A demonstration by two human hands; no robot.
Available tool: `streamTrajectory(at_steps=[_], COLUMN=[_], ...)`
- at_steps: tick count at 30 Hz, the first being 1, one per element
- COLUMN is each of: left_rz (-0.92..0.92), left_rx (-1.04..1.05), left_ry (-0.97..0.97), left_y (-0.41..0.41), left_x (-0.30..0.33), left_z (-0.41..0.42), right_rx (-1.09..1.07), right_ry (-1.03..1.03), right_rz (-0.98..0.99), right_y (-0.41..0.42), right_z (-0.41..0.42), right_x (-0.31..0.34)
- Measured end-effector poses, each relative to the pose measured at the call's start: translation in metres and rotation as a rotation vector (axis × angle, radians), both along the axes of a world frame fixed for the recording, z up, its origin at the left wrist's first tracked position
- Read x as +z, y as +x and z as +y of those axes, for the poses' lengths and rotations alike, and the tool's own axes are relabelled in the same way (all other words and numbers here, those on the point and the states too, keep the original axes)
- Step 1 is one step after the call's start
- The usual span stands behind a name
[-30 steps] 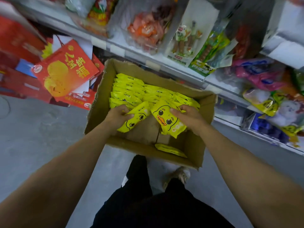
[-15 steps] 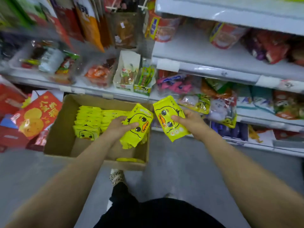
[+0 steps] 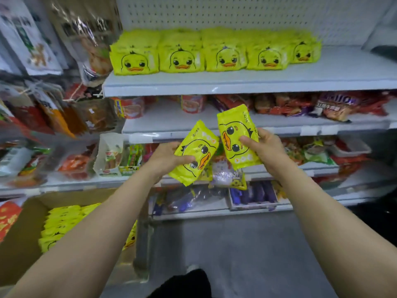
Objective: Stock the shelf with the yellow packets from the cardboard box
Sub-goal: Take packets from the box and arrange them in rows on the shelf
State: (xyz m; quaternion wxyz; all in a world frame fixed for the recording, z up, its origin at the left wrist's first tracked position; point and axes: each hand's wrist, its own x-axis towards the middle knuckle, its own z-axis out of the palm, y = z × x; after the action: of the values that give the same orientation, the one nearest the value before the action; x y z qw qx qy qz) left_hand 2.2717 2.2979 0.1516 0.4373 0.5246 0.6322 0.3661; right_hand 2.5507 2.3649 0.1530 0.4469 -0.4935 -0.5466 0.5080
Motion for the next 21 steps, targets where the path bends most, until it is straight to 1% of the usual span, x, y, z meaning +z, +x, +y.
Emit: streamTrajectory(at_steps=[5,7,10,14,18,21], left_rz=[0.054,0.071,0.041,0.028,0.04,0.096], left_rx=[-0.123,-0.164,-0.2,-0.225,-0.221,-0.213], left_ry=[0.06,0.095,0.12,0.14,0.116,0.116], left_y=[0.055,0.081,0.122,0.169,0.213,0.243], left_x=[0.039,0.053,0.067,0.085,0.103,0.116], left_z=[0.052,0.077,0.117,0.166,0.213,0.243], right_rx=[-0.06,-0.093,-0.118,-0.111,-0.098,-0.091], right_ry=[0.09,0.146,0.203,0.205,0.186,0.182], right_rz=[0.06,0.053,0.014,0.003,-0.011,-0.003], right_y=[0.063,0.087,0.124,0.165,0.21,0.244], right_z=[0.04,0.058,0.095,0.148,0.193,0.223], right_x=[0.04,0.054,0.071,0.091,0.104,0.11])
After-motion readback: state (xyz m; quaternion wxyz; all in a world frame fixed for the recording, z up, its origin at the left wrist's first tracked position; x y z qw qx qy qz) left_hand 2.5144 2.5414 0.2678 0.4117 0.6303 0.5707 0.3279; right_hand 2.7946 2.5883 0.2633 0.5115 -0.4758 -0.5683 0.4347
